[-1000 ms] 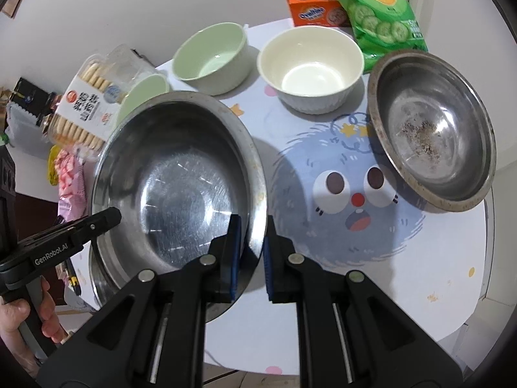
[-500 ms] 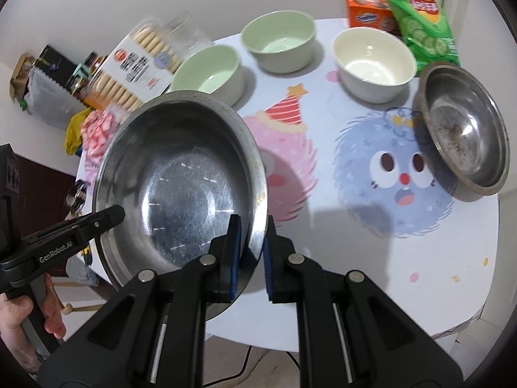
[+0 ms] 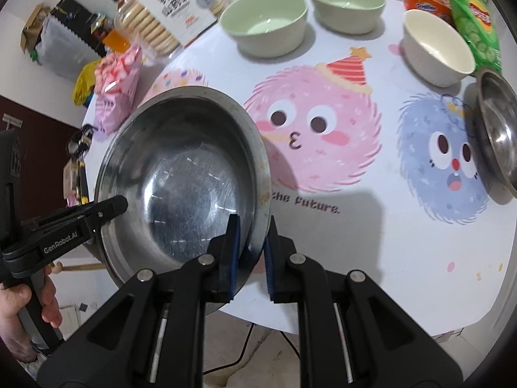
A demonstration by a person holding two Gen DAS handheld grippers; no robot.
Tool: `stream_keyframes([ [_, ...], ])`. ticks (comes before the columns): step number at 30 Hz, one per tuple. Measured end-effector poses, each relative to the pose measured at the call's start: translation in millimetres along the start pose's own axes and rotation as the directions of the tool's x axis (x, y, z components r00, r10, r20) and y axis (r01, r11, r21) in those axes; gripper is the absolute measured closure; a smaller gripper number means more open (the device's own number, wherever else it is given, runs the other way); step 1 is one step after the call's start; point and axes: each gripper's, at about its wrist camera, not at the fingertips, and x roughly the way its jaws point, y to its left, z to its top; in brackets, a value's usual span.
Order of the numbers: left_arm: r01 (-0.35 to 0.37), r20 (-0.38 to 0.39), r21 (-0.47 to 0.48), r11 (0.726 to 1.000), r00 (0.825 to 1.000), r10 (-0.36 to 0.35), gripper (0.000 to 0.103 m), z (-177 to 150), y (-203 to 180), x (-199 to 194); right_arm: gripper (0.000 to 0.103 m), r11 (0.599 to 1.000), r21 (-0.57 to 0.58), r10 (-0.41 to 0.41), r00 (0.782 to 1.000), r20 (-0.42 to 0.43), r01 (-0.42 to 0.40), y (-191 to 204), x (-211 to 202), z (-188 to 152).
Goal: Organize plates and bowls
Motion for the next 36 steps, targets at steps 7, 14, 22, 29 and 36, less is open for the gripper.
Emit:
stream_keyframes([
  [7, -0.034, -0.015, 0.02, 0.999, 0.999, 0.035, 0.087, 0.2, 1.7, 7.7, 0.086, 0.999, -0.028, -0.026, 0.999, -0.037, 0.025, 9.4, 13.8, 0.1],
  [14, -0.079, -0.011, 0.056, 0.995, 0.997, 0.08, 0.085, 2.7, -3.3, 7.1, 0.083, 0.997, -0.053, -0.052, 0.997, -0.051, 0.049, 14.4, 17.2, 1.5],
  [22, -0.101, -0.031, 0.075, 0.992, 0.994, 0.103, 0.078, 4.8, -4.0, 14.6, 0.082, 0.995, -0.074, -0.077, 0.995, -0.061, 0.072, 19.3, 20.5, 3.9],
  [29, -0.122, -0.014, 0.072, 0.99, 0.992, 0.124, 0.065, 1.9, 1.3, 13.4, 0.07, 0.993, -0.076, -0.094, 0.994, -0.057, 0.089, 20.7, 16.8, 4.3],
  [36, -0.121, 0.025, 0.056, 0.991, 0.993, 0.119, 0.026, 6.2, 4.0, 4.7, 0.024, 0.99, -0.061, -0.13, 0.991, -0.005, 0.13, 13.0, 2.1, 6.6],
])
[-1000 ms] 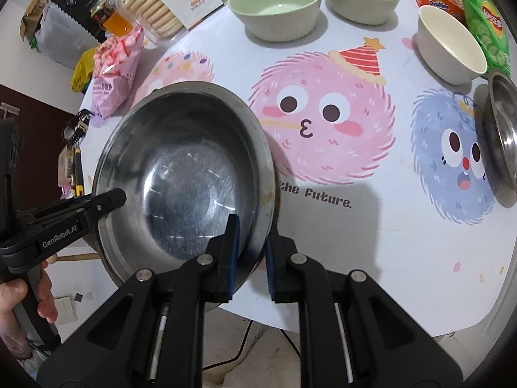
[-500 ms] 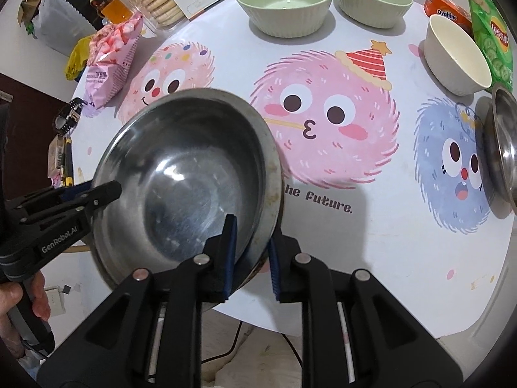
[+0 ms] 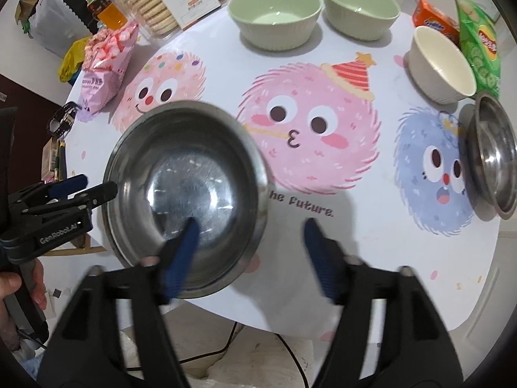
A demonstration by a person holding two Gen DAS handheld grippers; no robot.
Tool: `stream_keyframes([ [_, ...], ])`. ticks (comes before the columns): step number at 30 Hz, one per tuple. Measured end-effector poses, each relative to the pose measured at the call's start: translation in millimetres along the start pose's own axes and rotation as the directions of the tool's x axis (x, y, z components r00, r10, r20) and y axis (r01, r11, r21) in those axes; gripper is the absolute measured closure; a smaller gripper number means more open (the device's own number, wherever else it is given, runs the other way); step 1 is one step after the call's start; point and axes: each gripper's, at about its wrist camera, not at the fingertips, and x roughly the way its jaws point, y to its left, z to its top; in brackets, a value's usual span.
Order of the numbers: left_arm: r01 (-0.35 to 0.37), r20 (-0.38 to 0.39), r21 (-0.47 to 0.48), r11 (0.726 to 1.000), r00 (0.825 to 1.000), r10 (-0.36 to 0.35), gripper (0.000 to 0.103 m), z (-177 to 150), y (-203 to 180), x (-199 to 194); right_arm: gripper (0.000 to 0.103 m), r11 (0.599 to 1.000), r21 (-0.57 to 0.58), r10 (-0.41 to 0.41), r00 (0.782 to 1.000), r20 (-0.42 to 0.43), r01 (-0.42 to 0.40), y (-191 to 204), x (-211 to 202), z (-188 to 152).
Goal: Organize plates and bowls
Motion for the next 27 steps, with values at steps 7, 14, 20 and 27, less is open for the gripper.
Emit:
stream_keyframes([
  [7, 0.043, 0.035, 0.025, 0.999, 0.998, -0.044, 0.016, 6.6, -11.3, -8.1, 0.001, 0.999, 0.037, -0.017, 0.999, 0.034, 0.015, -17.7, -8.1, -4.0],
  [14, 0.059, 0.08, 0.119, 0.991, 0.994, -0.068, 0.0, 18.4, -52.7, -17.8, 0.001, 0.991, 0.131, -0.048, 0.994, 0.096, 0.035, -54.1, -29.4, -15.8],
  [20, 0.096, 0.08, 0.202, 0.975, 0.99, -0.114, 0.0, 24.3, -107.6, -28.5, 0.001, 0.977, 0.21, -0.069, 0.99, 0.126, 0.042, -97.5, -46.3, -28.8],
  [27, 0.136, 0.07, 0.271, 0.953, 0.985, -0.16, 0.0, 31.8, -183.1, -34.7, 0.001, 0.956, 0.292, -0.084, 0.986, 0.142, 0.039, -161.3, -64.9, -41.9],
])
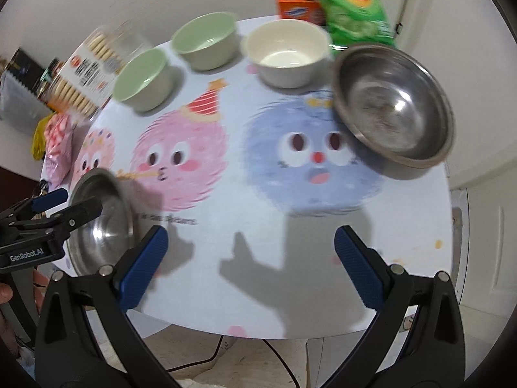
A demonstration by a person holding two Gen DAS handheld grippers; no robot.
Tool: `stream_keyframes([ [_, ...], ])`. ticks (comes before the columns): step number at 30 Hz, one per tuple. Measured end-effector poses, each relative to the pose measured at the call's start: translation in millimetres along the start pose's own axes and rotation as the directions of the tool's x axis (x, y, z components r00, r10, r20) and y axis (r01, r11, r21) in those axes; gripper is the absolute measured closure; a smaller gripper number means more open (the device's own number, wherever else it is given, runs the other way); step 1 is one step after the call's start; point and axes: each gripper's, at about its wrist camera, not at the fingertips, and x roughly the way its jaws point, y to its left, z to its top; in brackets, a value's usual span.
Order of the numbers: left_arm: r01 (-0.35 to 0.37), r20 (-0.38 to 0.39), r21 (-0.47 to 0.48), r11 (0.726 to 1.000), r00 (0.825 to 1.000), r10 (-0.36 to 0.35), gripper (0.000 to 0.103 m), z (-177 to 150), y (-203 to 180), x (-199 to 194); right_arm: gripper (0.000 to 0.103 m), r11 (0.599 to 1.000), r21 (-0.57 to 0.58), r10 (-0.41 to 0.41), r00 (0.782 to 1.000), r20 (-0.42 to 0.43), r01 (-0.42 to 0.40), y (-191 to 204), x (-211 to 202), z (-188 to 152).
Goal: Organize plates and bowls
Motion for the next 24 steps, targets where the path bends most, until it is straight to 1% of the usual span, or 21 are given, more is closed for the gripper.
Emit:
stream_keyframes([
  [5, 0.021, 0.0, 0.044, 0.999, 1.0, -0.021, 0.0, 20.9, -59.4, 9.3, 0.001, 0.999, 0.043, -0.016, 1.0, 0.013, 0.016, -51.5, -10.4, 11.9],
  [9, 0.048, -0.021, 0.036, 0.998, 0.999, -0.047, 0.0, 36.2, -97.5, 23.0, 0.001, 0.998, 0.052, -0.024, 0.999, 0.028, 0.022, -88.6, -16.9, 24.4],
  [14, 0.046, -0.03, 0.018, 0.999, 0.999, -0.045, 0.0, 55.4, -135.4, 39.5, 0.001, 0.997, 0.068, -0.038, 0.999, 0.036, 0.035, -130.0, -18.2, 38.2],
  [17, 0.048, -0.027, -0.025, 0.999, 0.998, -0.049, 0.0, 63.3, -146.0, 49.7, 0.001, 0.996, 0.082, -0.041, 0.999, 0.023, 0.039, -156.1, -14.1, 48.6],
  [18, 0.051, -0.032, -0.053, 0.997, 0.998, -0.053, 0.0, 67.7, -149.1, 55.6, 0.001, 0.996, 0.087, -0.038, 0.999, 0.018, 0.036, -162.0, -12.4, 51.0],
  [22, 0.067, -0.072, -0.123, 0.99, 0.995, -0.076, 0.0, 78.7, -156.1, 76.6, 0.001, 0.995, 0.087, -0.047, 0.999, -0.001, 0.047, -183.9, -1.2, 64.4],
  [24, 0.048, -0.086, -0.133, 0.99, 0.995, -0.06, 0.0, 82.2, -161.0, 86.3, 0.001, 0.995, 0.092, -0.045, 0.999, -0.013, 0.046, -192.4, 6.3, 71.4],
])
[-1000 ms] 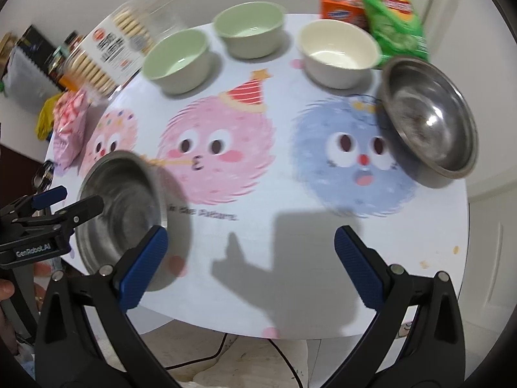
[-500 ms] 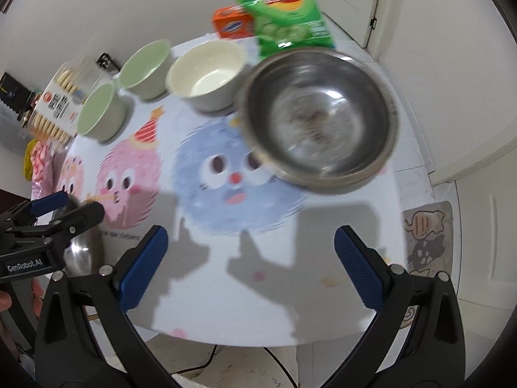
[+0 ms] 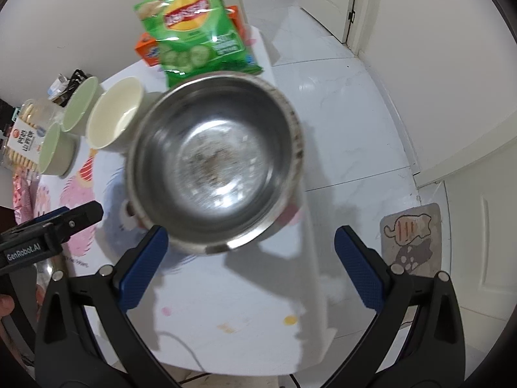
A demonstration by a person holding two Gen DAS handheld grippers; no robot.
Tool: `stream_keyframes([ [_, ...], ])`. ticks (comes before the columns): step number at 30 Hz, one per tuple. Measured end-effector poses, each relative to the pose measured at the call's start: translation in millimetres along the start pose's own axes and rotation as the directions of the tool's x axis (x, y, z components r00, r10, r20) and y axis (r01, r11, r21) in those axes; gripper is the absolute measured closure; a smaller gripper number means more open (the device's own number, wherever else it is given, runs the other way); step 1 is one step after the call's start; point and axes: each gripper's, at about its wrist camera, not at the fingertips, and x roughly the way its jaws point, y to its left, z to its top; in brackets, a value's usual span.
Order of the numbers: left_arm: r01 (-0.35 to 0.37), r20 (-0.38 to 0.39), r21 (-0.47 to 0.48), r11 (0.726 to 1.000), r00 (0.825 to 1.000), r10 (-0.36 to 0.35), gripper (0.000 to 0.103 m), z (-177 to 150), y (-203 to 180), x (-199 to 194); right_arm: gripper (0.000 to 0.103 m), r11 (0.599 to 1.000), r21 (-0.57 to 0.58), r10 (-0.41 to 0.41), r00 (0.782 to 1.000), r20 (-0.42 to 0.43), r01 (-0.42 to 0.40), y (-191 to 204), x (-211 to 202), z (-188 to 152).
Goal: Organize plates and bowls
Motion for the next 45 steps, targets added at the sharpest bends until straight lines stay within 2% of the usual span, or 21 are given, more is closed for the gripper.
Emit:
stream_keyframes([
  [5, -0.027, -0.012, -0.033, 0.999, 1.0, 0.026, 0.001, 4.7, -7.9, 18.3, 0.001, 1.0, 0.015, 0.003, 1.0, -0.03, -0.002, -17.1, 18.9, 15.8],
  [7, -0.027, -0.012, -0.036, 0.999, 1.0, 0.026, 0.005, 7.3, -10.7, 25.1, 0.001, 1.0, 0.02, 0.01, 0.999, -0.047, -0.009, -21.6, 28.0, 21.0],
  [12, -0.036, -0.026, -0.065, 0.997, 0.999, 0.035, 0.034, 12.4, -12.9, 37.5, 0.001, 1.0, 0.02, 0.008, 0.997, -0.073, -0.006, -24.2, 42.7, 29.5],
  [16, -0.01, -0.033, -0.065, 0.998, 0.999, 0.008, 0.047, 14.6, -14.8, 40.6, 0.002, 1.0, 0.023, 0.008, 0.997, -0.077, -0.006, -26.8, 46.0, 31.7],
  [18, -0.007, -0.03, -0.052, 0.999, 1.0, 0.006, 0.057, 15.0, -18.2, 40.3, 0.015, 0.999, 0.037, 0.017, 0.997, -0.076, -0.014, -29.4, 46.4, 32.9],
  [20, -0.005, -0.03, -0.028, 1.0, 1.0, 0.004, 0.065, 18.0, -26.1, 42.5, 0.049, 0.998, 0.054, 0.024, 0.996, -0.085, -0.019, -33.5, 48.5, 34.9],
  [22, -0.001, -0.033, -0.023, 1.0, 0.999, 0.0, 0.07, 17.5, -29.8, 42.1, 0.066, 0.998, 0.066, 0.027, 0.994, -0.102, -0.021, -36.0, 50.9, 36.0],
  [24, 0.014, -0.035, -0.022, 1.0, 0.999, -0.015, 0.077, 17.5, -31.0, 41.4, 0.068, 0.998, 0.064, 0.03, 0.994, -0.103, -0.023, -36.0, 50.8, 35.7],
  [27, 0.018, -0.031, 0.0, 1.0, 0.999, -0.018, 0.086, 18.5, -38.7, 40.6, 0.075, 0.998, 0.053, 0.043, 0.994, -0.1, -0.038, -34.0, 49.4, 35.1],
  [30, 0.004, -0.021, 0.026, 1.0, 1.0, -0.003, 0.088, 14.7, -47.5, 37.9, 0.087, 0.999, 0.036, 0.039, 0.995, -0.092, -0.036, -28.9, 47.7, 34.9],
  [45, 0.026, 0.006, 0.045, 0.999, 1.0, -0.026, 0.088, 6.7, -29.5, 3.7, 0.087, 0.999, 0.018, 0.052, 0.998, -0.046, -0.051, -7.3, 20.7, 15.4],
])
